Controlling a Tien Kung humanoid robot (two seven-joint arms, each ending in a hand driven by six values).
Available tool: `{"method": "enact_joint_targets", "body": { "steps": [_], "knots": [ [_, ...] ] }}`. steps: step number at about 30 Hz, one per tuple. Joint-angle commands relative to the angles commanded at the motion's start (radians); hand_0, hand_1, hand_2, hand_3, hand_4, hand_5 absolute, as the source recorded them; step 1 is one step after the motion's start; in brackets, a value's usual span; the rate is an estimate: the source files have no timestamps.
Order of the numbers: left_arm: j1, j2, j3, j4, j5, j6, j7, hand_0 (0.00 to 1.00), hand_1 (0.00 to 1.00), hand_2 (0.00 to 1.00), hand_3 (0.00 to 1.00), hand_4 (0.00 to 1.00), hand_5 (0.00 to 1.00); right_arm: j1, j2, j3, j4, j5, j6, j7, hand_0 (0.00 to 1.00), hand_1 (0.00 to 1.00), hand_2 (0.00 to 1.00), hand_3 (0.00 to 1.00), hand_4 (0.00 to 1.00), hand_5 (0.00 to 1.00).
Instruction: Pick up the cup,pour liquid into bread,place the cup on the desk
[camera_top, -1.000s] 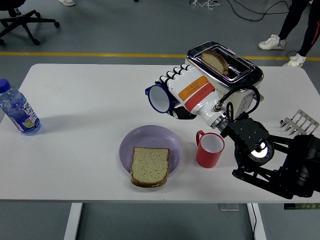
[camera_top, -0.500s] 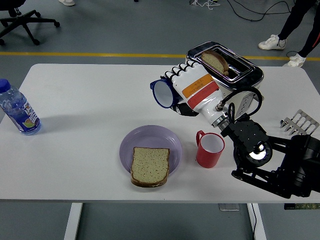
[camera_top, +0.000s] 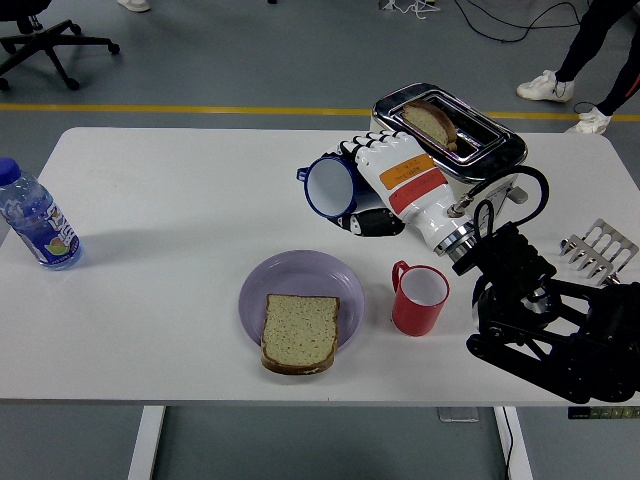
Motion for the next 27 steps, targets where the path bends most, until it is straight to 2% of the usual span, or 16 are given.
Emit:
{"method": "enact_joint_targets", "body": {
  "steps": [4,6,7,10,13,16,18,20,23,27],
  "knots": [
    [0.001,0.0,-0.003,0.0,0.004,0.0,0.0,0.681,0.75,0.77,0.663,0.419,0.998,-0.043,-0.024,0.082,0.058,0.141,0.005,0.005,0.351,0.109,0.321,0.492,0.6,0.002],
    [0.002,-0.001,-0.003,0.0,0.004,0.0,0.0,0.681,0.75,0.77,0.663,0.419,0.998,-0.062,-0.032,0.126,0.083,0.2,0.033,-0.008,0.351,0.109,0.321,0.492,0.6,0.002],
    [0.003,-0.001,-0.002,0.0,0.001,0.0,-0.001,0.682,0.75,0.77,0.663,0.418,0.998,-0.078,-0.04,0.158,0.104,0.239,0.057,-0.018,0.346,0.101,0.319,0.489,0.628,0.002],
    [0.004,-0.002,-0.009,0.0,0.005,0.001,-0.001,0.682,0.75,0.77,0.663,0.418,0.998,-0.112,-0.058,0.237,0.149,0.338,0.119,-0.035,0.346,0.101,0.319,0.489,0.628,0.002],
    [0.005,-0.001,-0.009,0.0,0.009,0.0,0.0,0.681,0.749,0.77,0.663,0.419,0.998,-0.157,-0.078,0.336,0.2,0.449,0.203,-0.046,0.344,0.097,0.318,0.49,0.612,0.002],
    [0.008,-0.002,-0.015,0.0,0.016,0.0,0.002,0.681,0.749,0.77,0.663,0.419,0.998,-0.203,-0.09,0.422,0.238,0.525,0.272,-0.087,0.344,0.097,0.318,0.49,0.612,0.002],
    [0.009,-0.003,-0.016,0.0,0.019,0.0,0.002,0.681,0.749,0.771,0.663,0.419,0.998,-0.235,-0.089,0.498,0.25,0.541,0.349,-0.149,0.344,0.096,0.319,0.492,0.595,0.002],
    [0.011,-0.003,-0.016,0.0,0.021,-0.001,0.003,0.681,0.749,0.771,0.663,0.419,0.998,-0.256,-0.086,0.556,0.252,0.54,0.4,-0.194,0.344,0.096,0.319,0.492,0.595,0.002],
    [0.013,-0.004,-0.018,0.0,0.026,-0.001,0.004,0.681,0.749,0.771,0.663,0.419,0.998,-0.289,-0.082,0.641,0.256,0.564,0.439,-0.24,0.344,0.096,0.319,0.492,0.595,0.002],
    [0.016,-0.004,-0.015,0.0,0.027,-0.001,0.004,0.681,0.748,0.771,0.663,0.419,0.998,-0.338,-0.082,0.737,0.269,0.574,0.447,-0.254,0.338,0.088,0.316,0.497,0.577,0.002]
  ]
}}
